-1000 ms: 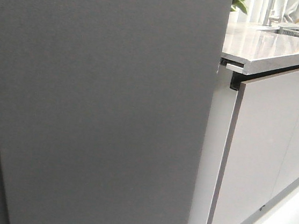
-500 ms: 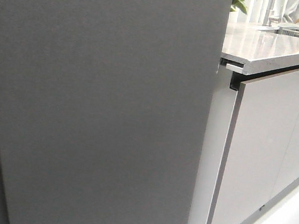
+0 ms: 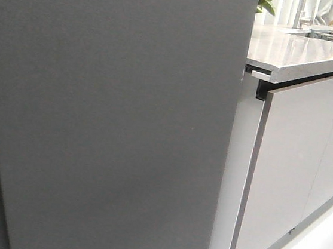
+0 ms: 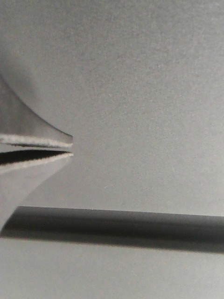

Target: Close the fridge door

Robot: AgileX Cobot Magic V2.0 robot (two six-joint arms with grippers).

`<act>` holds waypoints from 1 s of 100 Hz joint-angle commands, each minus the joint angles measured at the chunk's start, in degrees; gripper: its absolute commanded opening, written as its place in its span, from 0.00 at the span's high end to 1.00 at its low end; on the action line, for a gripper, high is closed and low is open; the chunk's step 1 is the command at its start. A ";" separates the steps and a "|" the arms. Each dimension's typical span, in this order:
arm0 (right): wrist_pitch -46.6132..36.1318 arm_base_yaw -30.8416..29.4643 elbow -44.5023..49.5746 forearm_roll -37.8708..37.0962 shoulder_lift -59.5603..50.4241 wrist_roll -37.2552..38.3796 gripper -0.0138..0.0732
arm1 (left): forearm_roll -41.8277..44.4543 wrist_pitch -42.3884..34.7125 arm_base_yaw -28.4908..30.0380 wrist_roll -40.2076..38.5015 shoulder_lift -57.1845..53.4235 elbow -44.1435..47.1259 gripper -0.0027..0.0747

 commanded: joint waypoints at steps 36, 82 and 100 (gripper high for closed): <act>-22.91 -4.89 25.24 0.16 -9.28 -0.20 0.89 | -0.23 -4.15 -0.26 -0.25 -0.59 2.01 0.99; -22.62 -5.64 27.83 0.16 -9.28 -0.20 0.89 | -0.23 -4.15 -0.26 -0.25 -0.59 2.01 0.99; -22.62 -5.64 27.83 0.16 -9.28 -0.20 0.89 | -0.23 -4.15 -0.26 -0.25 -0.59 2.01 0.99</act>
